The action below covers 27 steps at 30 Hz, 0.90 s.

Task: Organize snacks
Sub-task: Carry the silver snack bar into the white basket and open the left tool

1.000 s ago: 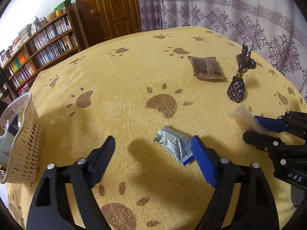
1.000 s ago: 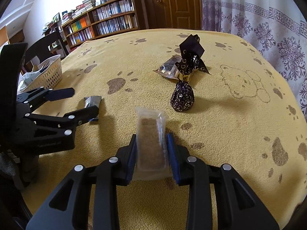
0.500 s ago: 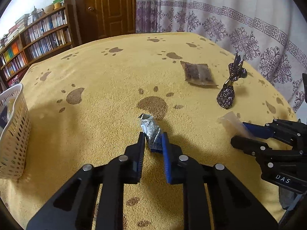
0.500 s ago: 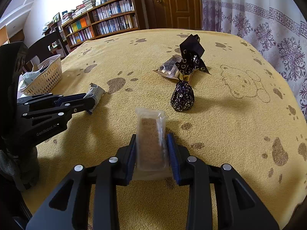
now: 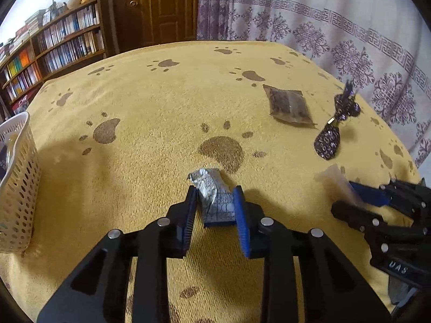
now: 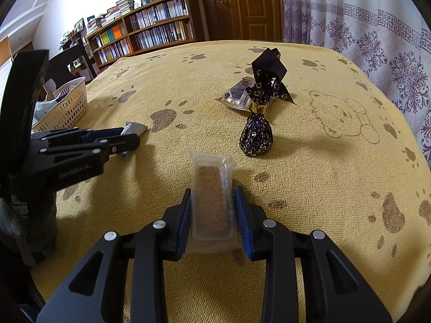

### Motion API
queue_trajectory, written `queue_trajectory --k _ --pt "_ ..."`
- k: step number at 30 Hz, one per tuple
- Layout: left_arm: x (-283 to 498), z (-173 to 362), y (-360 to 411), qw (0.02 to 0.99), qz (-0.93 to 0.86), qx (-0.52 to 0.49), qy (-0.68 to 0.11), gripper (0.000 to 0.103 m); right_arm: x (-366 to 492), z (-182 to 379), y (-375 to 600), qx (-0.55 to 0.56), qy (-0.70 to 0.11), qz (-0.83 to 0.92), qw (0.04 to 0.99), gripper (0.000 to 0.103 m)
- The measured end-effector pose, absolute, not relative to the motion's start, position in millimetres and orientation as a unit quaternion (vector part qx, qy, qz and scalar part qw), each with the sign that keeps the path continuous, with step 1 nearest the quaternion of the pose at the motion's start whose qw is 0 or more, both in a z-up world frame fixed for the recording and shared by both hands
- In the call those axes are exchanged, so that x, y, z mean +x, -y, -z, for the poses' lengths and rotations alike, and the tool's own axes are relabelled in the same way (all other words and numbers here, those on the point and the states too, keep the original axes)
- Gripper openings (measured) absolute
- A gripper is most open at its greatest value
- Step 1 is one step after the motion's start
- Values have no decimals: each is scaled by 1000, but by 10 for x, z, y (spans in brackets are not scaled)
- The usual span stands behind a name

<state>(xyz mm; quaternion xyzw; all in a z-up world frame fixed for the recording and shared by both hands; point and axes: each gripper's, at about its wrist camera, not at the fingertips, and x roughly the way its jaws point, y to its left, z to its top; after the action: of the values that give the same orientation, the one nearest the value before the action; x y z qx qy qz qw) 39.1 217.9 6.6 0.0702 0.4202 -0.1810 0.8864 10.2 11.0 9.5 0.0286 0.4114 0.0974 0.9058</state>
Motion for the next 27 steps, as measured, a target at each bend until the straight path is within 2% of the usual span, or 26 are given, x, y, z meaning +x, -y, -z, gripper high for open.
queue_trajectory --k 13,27 --pt "332 -150 -2187 901 169 76 -393 24 103 -95 -106 29 -412 -98 906 32" --pt "230 -775 -2721 940 89 51 -325 24 105 -96 -101 29 -412 -98 906 32"
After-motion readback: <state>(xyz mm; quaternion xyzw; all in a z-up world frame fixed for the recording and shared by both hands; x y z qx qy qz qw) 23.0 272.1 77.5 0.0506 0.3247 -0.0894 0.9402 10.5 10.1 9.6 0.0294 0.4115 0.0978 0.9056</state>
